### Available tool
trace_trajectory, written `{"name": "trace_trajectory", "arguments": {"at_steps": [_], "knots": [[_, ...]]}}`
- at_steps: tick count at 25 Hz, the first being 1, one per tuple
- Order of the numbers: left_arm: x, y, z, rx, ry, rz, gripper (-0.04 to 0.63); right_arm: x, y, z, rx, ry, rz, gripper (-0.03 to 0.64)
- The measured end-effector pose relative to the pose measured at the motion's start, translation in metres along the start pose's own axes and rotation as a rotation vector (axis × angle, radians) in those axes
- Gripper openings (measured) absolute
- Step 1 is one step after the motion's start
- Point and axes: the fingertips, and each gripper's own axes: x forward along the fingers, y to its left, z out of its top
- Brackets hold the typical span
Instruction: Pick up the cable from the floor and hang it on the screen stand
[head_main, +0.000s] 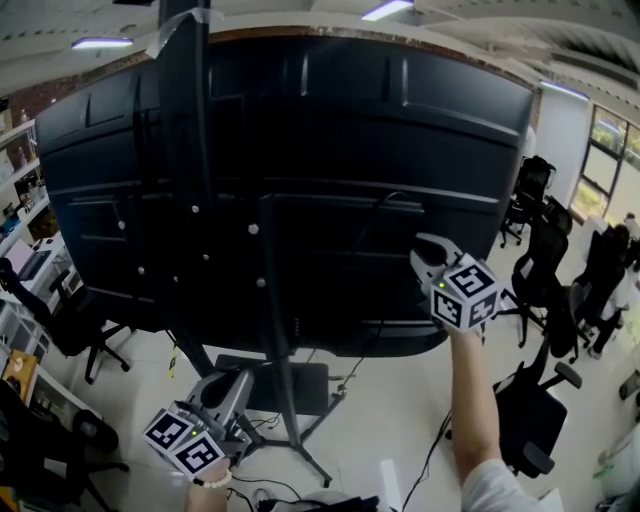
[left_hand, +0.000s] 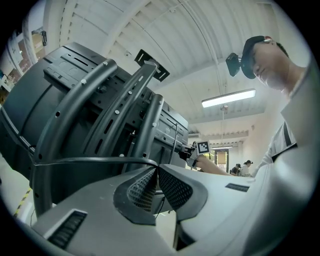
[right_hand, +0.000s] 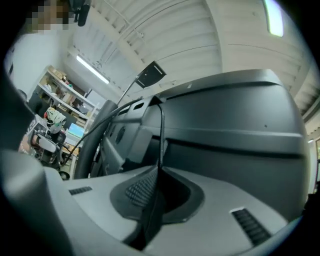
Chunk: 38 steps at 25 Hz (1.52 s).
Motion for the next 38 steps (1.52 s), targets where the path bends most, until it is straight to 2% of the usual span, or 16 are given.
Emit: {"name": "trace_trajectory", "arguments": {"at_steps": [3,5,11,16,18,20,22,23,28,29,31,32,34,35,36,38], "knots": [[0.004,-0.005,-0.008,-0.013,-0.009,0.028,0.008,0.001,0.010,-0.013,0.031,-0.003,0.092,0.035],[0.003,-0.004,-0.011,-0.029,-0.024,0.054,0.008,-0.003,0.012,-0.016,0.048,-0.040,0.117,0.037],[-0.002,0.003,-0.012,-0.035,-0.095,0.175,0.009,-0.005,0.009,-0.022,0.107,-0.114,0.117,0.046],[-0.003,0.014,-0.023,-0.031,-0.100,0.276,0.037,-0.017,0.007,-0.027,0.076,-0.123,0.084,0.091],[-0.002,0.013,-0.033,-0.044,-0.075,0.273,0.057,-0.024,0.009,-0.029,0.050,-0.120,0.081,0.109],[-0.002,0.008,-0.047,-0.065,-0.041,0.251,0.106,-0.032,0.013,-0.034,0.046,-0.112,0.084,0.135],[-0.004,0.002,-0.063,-0.077,-0.004,0.232,0.106,-0.040,0.019,-0.040,0.045,-0.095,0.081,0.218],[-0.004,-0.001,-0.070,-0.084,0.013,0.221,0.106,-0.044,0.022,-0.043,0.043,-0.085,0.076,0.236],[-0.019,-0.026,-0.103,-0.137,0.074,0.145,0.101,-0.078,0.050,-0.058,0.092,-0.058,0.033,0.238],[-0.025,-0.030,-0.107,-0.146,0.078,0.127,0.096,-0.086,0.059,-0.060,0.113,-0.062,0.022,0.236],[-0.041,-0.037,-0.114,-0.152,0.097,0.098,0.011,-0.104,0.081,-0.061,0.156,-0.078,-0.009,0.205],[-0.049,-0.039,-0.117,-0.142,0.116,0.089,0.009,-0.112,0.092,-0.062,0.171,-0.085,-0.034,0.181],[-0.066,-0.039,-0.124,-0.096,0.170,0.092,0.000,-0.129,0.115,-0.064,0.192,-0.082,-0.091,0.064],[-0.076,-0.039,-0.127,-0.071,0.195,0.099,0.000,-0.136,0.128,-0.066,0.210,-0.075,-0.110,0.032],[-0.086,-0.038,-0.129,-0.052,0.213,0.103,0.000,-0.143,0.142,-0.069,0.241,-0.070,-0.117,0.008],[-0.107,-0.039,-0.129,-0.033,0.229,0.101,0.000,-0.154,0.172,-0.076,0.345,-0.072,-0.105,0.008]]}}
